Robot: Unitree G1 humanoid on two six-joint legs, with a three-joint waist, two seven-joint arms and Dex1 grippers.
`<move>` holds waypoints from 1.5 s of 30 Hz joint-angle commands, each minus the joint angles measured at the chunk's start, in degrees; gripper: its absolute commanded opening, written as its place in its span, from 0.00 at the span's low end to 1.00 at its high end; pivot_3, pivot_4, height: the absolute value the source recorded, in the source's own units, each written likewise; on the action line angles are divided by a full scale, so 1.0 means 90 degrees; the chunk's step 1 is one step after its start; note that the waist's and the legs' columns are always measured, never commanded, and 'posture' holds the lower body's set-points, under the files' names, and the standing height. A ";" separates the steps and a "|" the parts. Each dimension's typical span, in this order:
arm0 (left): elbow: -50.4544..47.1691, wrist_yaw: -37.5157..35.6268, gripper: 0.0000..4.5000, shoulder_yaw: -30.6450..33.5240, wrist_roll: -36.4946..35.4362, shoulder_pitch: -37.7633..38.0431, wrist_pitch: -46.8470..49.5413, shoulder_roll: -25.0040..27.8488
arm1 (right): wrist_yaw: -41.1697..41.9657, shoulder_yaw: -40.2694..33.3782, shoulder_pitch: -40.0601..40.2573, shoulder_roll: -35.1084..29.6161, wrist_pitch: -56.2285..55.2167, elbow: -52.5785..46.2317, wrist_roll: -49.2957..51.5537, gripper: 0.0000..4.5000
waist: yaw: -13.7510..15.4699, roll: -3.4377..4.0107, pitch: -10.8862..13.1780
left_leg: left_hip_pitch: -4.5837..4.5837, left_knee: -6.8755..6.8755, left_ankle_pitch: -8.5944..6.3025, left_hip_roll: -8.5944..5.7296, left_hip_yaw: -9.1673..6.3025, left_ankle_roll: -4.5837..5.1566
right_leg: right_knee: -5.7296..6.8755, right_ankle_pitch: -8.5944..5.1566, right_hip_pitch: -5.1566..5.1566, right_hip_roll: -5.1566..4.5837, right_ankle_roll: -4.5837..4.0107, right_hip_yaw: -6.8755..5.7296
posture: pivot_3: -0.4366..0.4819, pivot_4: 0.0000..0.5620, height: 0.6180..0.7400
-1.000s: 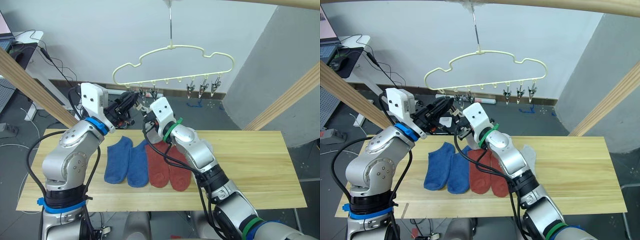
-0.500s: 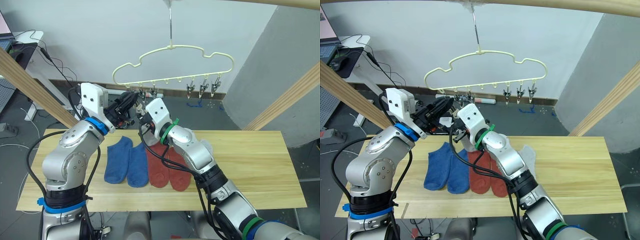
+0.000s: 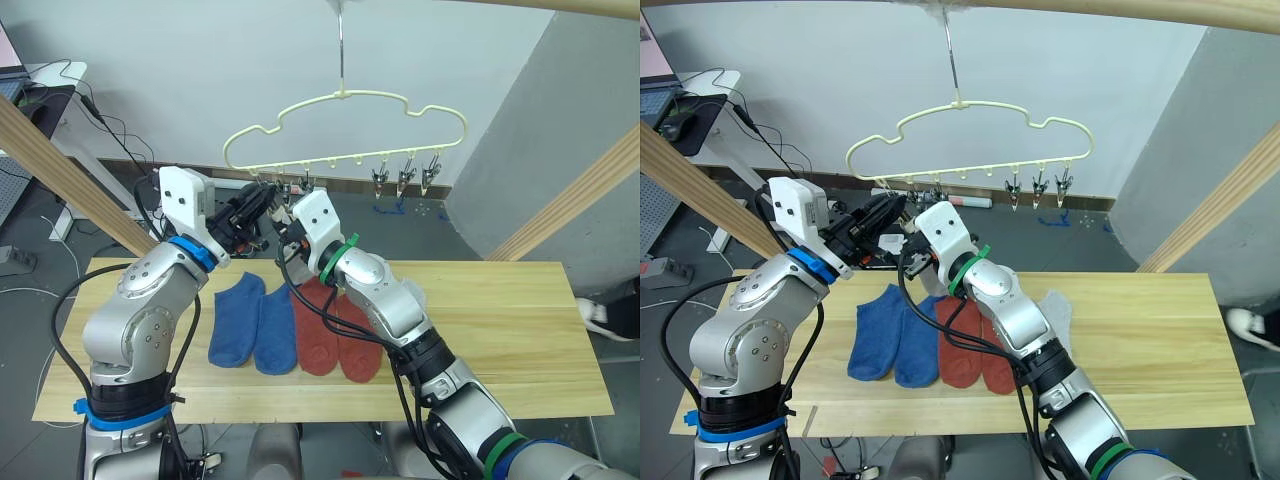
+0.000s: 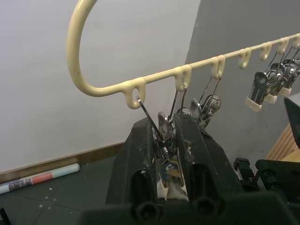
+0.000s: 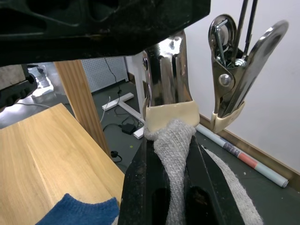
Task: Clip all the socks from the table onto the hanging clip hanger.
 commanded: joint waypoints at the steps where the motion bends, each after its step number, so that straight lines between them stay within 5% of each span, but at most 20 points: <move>1: -0.0201 0.0017 0.30 0.0015 -0.0164 0.0120 0.0116 -0.0014 | -0.0017 -0.0002 -0.0364 0.0658 -0.0219 -0.0255 0.0133 0.00 | 0.0000 0.0000 0.0000 | 0.0000 0.0000 0.0000 0.0000 0.0000 0.0000 | 0.0000 0.0000 0.0000 0.0000 0.0000 0.0000 | 0.43 0.55 1.00; 6: -0.0300 -0.0066 0.64 0.0095 -0.0311 0.0289 0.0287 0.0073 | -0.0024 0.0014 -0.0354 0.0657 -0.0225 -0.0258 0.0184 0.00 | -0.0014 0.0000 0.0000 | 0.0000 0.0000 0.0000 0.0000 -0.0001 0.0000 | 0.0001 0.0000 0.0000 0.0000 0.0000 -0.0002 | 0.43 0.55 1.00; 22: -0.0599 0.0032 0.64 0.0266 -0.0419 0.0633 0.0435 0.0216 | -0.0044 0.0016 -0.0277 0.0641 -0.0158 -0.0217 0.0219 0.00 | -0.0009 0.0001 0.0001 | 0.0000 0.0000 0.0000 0.0000 -0.0004 0.0000 | 0.0001 0.0000 0.0000 0.0000 -0.0001 -0.0003 | 0.44 0.55 1.00; 30: -0.0692 0.0016 0.64 0.0230 -0.0277 0.0747 0.0287 0.0275 | 0.0128 0.0181 -0.0107 0.0380 0.0067 -0.0443 0.0184 0.65 | -0.0009 0.0002 0.0001 | 0.0000 -0.0001 0.0000 0.0000 -0.0005 -0.0001 | 0.0000 -0.0001 0.0000 0.0000 -0.0001 -0.0004 | 0.45 0.54 1.00; 38: -0.0859 -0.0002 0.64 -0.0150 0.0587 0.0894 -0.0665 0.0191 | 0.0927 0.0234 0.0884 -0.1032 0.0889 -0.2421 0.0164 0.65 | 0.0086 0.0003 0.0002 | -0.0006 -0.0003 0.0001 -0.0006 -0.0007 -0.0003 | -0.0010 -0.0001 0.0001 -0.0008 -0.0001 -0.0007 | 0.43 0.55 1.00; 45: -0.0770 0.0258 0.64 -0.0800 0.1666 0.1039 -0.1769 -0.0292 | 0.1794 -0.0492 0.1338 -0.2552 0.1347 -0.4203 0.0738 0.65 | 0.0129 0.0024 0.0026 | -0.0007 -0.0002 0.0004 -0.0010 -0.0005 -0.0007 | -0.0014 -0.0002 0.0002 -0.0005 0.0001 -0.0004 | 0.40 0.58 1.00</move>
